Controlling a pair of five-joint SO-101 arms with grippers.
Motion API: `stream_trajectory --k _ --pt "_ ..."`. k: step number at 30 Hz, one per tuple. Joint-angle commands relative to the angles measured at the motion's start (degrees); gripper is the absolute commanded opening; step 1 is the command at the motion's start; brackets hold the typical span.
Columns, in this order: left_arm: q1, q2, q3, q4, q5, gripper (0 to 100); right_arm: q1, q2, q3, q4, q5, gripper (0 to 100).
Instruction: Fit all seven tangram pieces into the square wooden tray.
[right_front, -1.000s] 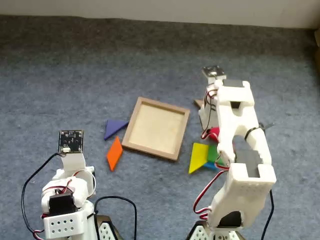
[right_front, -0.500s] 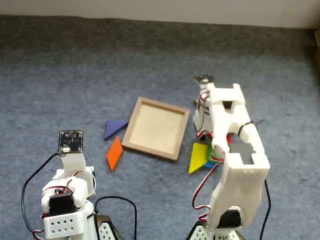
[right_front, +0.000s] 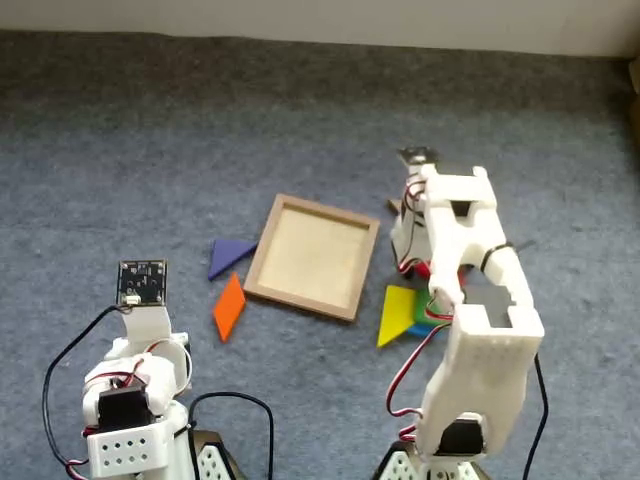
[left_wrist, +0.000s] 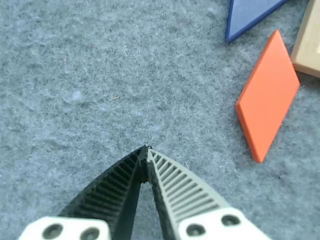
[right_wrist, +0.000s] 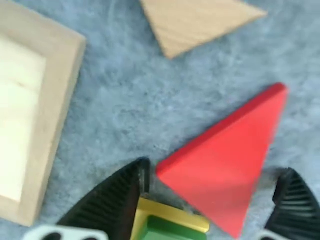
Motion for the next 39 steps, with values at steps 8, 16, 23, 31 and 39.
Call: stream_trajectory --k 8,16,23,31,39 --pt "-0.5 -1.5 1.1 0.3 -0.2 1 2.9 -1.6 -3.4 -0.3 -2.1 30.9" --pt "-0.5 -1.5 1.1 0.3 -0.2 1 2.9 -1.9 -3.4 -0.1 -1.8 25.9" --pt "-0.5 -1.5 1.1 0.3 -0.2 1 2.7 -2.2 -3.6 0.4 -1.7 21.4" --pt "-0.5 -1.5 1.1 0.3 -0.2 1 2.7 -10.3 -3.1 0.4 -1.7 21.3" --pt "-0.5 -1.5 1.1 0.3 -0.2 1 -0.5 -17.6 -3.4 3.2 -2.0 21.3"
